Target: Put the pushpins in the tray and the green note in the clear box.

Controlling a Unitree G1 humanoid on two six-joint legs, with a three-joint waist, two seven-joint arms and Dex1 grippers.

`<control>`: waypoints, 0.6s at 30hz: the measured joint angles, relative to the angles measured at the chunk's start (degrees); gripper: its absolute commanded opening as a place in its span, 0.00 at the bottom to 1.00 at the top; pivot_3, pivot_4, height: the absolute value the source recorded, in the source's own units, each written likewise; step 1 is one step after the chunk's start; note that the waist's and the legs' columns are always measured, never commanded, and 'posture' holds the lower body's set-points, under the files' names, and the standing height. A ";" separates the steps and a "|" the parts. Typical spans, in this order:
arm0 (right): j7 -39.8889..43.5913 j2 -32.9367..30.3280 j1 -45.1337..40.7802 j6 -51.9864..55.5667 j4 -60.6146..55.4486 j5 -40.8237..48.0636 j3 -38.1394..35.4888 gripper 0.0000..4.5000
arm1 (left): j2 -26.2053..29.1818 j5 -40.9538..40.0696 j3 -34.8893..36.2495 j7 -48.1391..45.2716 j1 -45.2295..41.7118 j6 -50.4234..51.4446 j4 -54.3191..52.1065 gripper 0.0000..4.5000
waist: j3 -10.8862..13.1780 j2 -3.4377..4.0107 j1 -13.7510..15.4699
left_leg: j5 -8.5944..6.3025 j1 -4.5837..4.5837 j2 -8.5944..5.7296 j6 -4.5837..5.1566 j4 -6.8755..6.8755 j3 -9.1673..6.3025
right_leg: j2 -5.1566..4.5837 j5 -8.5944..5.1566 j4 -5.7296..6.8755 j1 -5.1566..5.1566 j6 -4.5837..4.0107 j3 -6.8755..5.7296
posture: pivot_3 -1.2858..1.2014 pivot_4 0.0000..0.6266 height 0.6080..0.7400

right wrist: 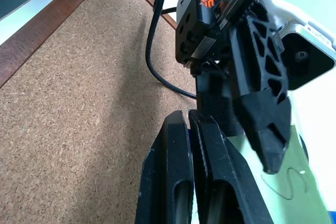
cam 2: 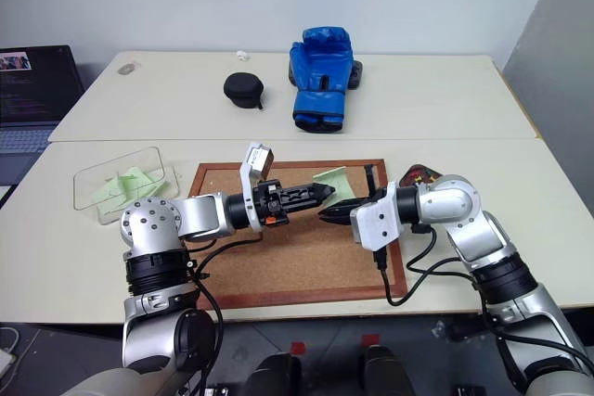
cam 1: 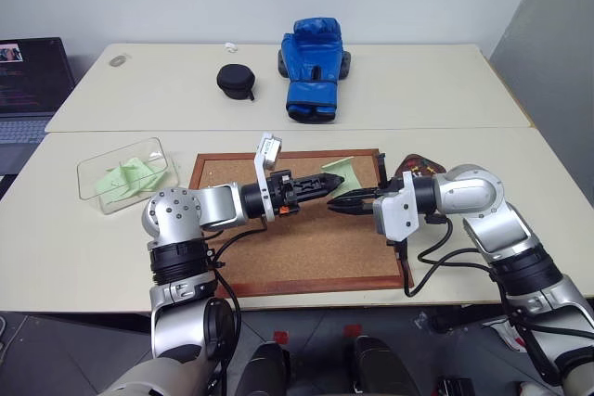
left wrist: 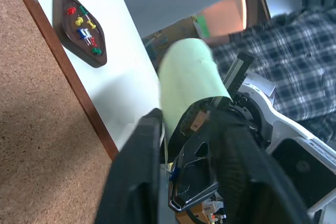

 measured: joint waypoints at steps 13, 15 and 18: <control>-0.17 0.25 -0.78 3.53 -1.53 0.77 0.01 0.00 | 1.61 -1.57 -2.40 -1.17 2.15 -1.89 -1.56 0.00 | 0.00 0.00 -0.02 | 0.00 0.01 0.02 0.00 -0.02 0.00 | 0.00 0.00 0.00 -0.01 0.00 0.01 | 0.52 0.24 1.00; -0.04 0.18 -0.62 10.10 -4.75 3.50 -0.09 0.00 | 3.69 -1.68 -4.01 -2.77 3.36 -3.68 -2.89 0.00 | 0.00 0.01 -0.02 | 0.00 0.01 0.05 -0.01 -0.05 -0.02 | -0.02 0.00 0.00 -0.03 -0.01 0.01 | 0.52 0.24 1.00; -0.63 -0.19 -0.05 18.74 -10.38 8.06 -2.09 0.00 | 5.35 -1.68 -5.82 -3.91 4.76 -4.63 -3.12 0.00 | 0.00 0.00 0.22 | 0.00 -0.01 0.01 -0.01 -0.05 -0.10 | -0.07 0.00 -0.03 -0.01 -0.01 -0.03 | 0.52 0.24 1.00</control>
